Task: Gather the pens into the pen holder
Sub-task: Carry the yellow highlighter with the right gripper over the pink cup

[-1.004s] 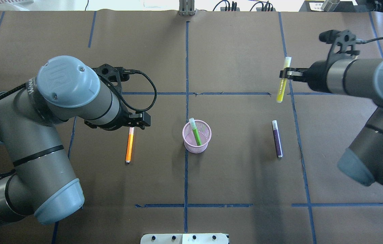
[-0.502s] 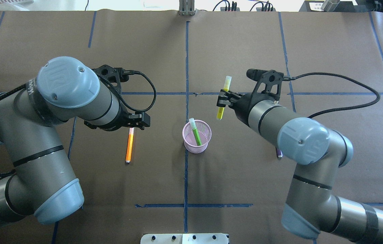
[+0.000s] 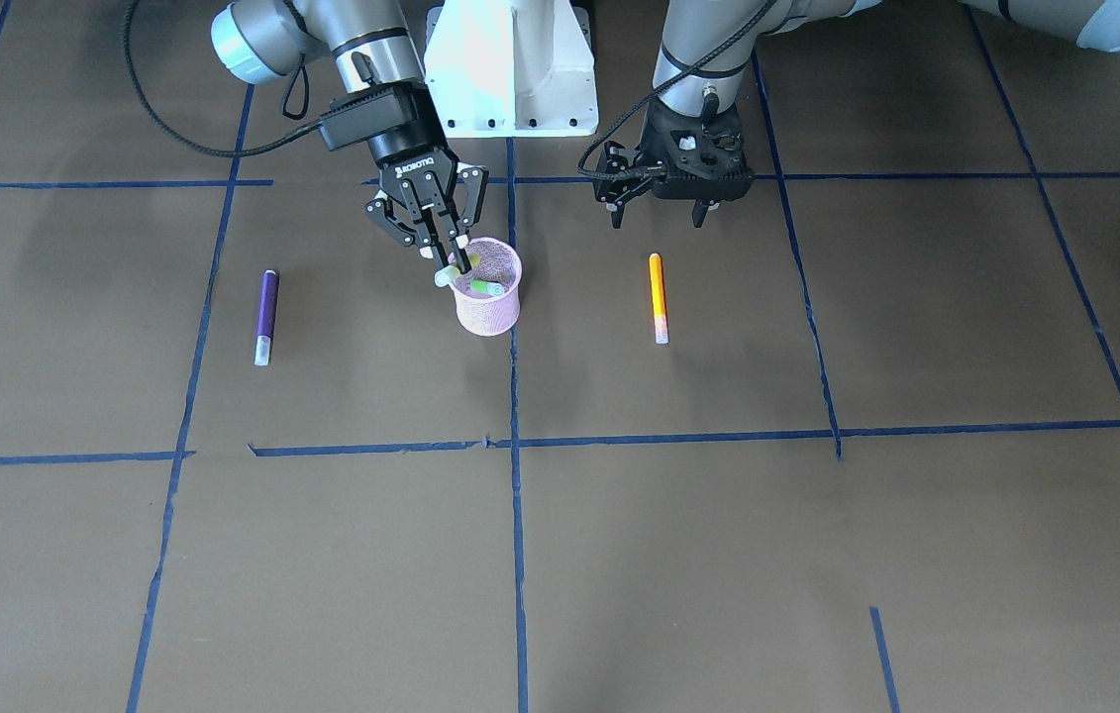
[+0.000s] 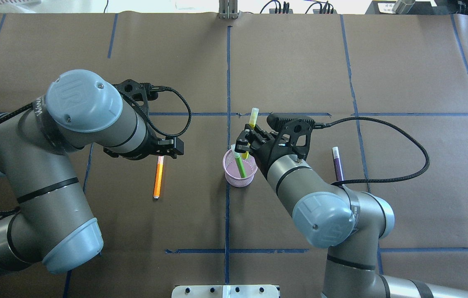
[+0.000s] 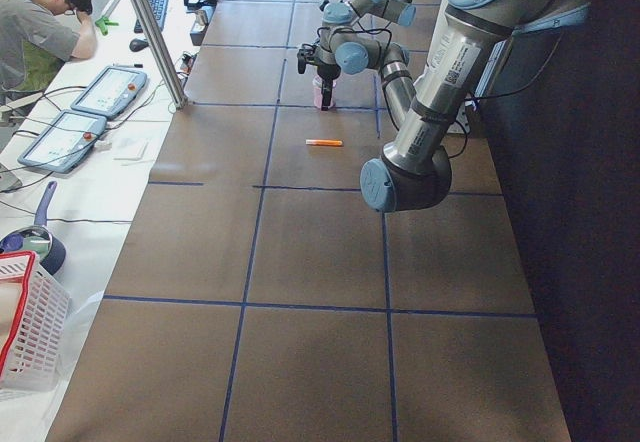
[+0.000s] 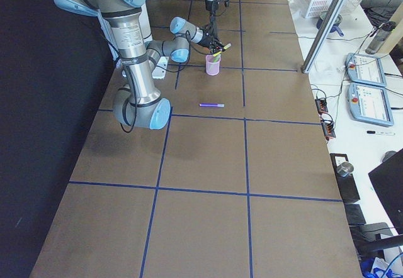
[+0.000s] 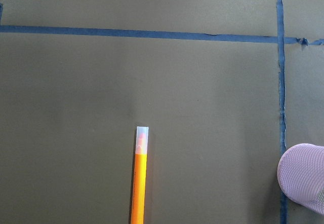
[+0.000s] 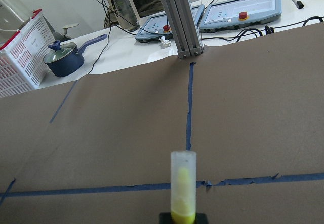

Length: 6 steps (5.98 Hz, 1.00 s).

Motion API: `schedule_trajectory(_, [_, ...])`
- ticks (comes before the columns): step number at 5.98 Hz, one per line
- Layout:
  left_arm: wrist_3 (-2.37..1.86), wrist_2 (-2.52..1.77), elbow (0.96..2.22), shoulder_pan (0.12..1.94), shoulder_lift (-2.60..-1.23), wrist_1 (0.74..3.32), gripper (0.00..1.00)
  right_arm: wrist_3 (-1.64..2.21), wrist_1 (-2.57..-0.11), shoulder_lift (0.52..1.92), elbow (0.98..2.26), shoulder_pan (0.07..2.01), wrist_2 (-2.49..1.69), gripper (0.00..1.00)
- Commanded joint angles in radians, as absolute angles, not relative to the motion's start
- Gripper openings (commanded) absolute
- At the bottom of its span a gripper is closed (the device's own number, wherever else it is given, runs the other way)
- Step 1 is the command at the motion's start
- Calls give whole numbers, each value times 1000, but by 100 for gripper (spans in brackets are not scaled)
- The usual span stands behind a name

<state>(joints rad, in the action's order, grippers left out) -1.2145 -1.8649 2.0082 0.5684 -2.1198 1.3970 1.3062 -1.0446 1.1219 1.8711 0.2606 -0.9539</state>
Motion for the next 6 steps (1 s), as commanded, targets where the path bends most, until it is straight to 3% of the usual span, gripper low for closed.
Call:
schedule_trajectory(1, [-1215,-1864,2008,569,-2120,1397,100,1307,-1046,1123,1845,192,-843,0])
schedule_trajectory(2, [-1215,-1864,2008,569,-2120,1397,100,1310,-1046,1121,1841,190,-841,1])
schedule_trajectory(3, [-1215,-1864,2008,568,-2120,1397,100,1313,-1048,1121,1839,189,-841,25])
schedule_trajectory(4, [-1215,-1865,2008,568,-2120,1397,100,1315,-1046,1117,1806,189,-810,98])
schedule_trajectory(6, [-1215,-1864,2008,568,-2120,1397,100,1318,-1052,1098,1807,202,-816,99])
